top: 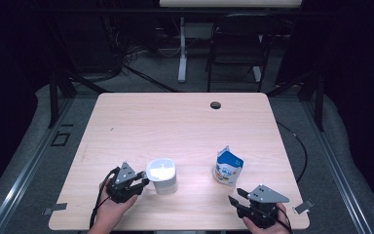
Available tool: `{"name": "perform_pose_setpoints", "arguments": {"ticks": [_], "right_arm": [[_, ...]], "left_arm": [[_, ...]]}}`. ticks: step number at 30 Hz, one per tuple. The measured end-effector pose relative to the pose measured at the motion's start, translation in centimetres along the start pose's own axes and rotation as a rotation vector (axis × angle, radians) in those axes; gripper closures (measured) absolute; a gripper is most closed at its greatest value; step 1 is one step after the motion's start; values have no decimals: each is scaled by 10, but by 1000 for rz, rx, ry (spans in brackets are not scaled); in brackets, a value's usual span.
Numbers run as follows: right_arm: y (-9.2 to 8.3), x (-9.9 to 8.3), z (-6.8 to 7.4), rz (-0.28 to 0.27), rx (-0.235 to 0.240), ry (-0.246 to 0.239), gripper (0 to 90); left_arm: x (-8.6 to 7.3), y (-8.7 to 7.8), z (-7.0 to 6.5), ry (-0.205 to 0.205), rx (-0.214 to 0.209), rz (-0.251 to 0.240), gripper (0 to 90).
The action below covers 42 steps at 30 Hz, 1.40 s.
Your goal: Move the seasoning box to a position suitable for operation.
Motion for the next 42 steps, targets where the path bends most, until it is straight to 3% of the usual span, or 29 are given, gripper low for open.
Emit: {"name": "perform_pose_setpoints", "arguments": {"ticks": [1, 5, 14, 21, 33, 37, 42], "right_arm": [[5, 9, 12, 21, 28, -37, 591], [16, 24, 27, 47, 43, -111, 591], [54, 51, 46, 28, 88, -139, 604], [73, 63, 48, 22, 87, -131, 654], [86, 45, 48, 46, 98, -112, 688], [85, 41, 46, 38, 105, -101, 681], [85, 40, 47, 32, 107, -109, 658]], "left_arm": [[0, 0, -3, 10, -9, 2, 689], [2, 0, -8, 31, -29, -1, 691], [6, 0, -23, 73, -61, 2, 693], [6, -1, -30, 94, -88, -1, 693], [6, -4, -43, 128, -153, -15, 692], [7, -3, -42, 119, -144, -15, 687], [8, -5, -40, 68, -143, -12, 630]]}}
Point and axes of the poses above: each handheld gripper's, and its own axes: y roughly forward along the jaws, x roughly out of its top, z roughly to its left, the point moved 8 cm from there along y, roughly forward along the jaws, and after that the axes turned 13 degrees about x, right-handed, at the moved point
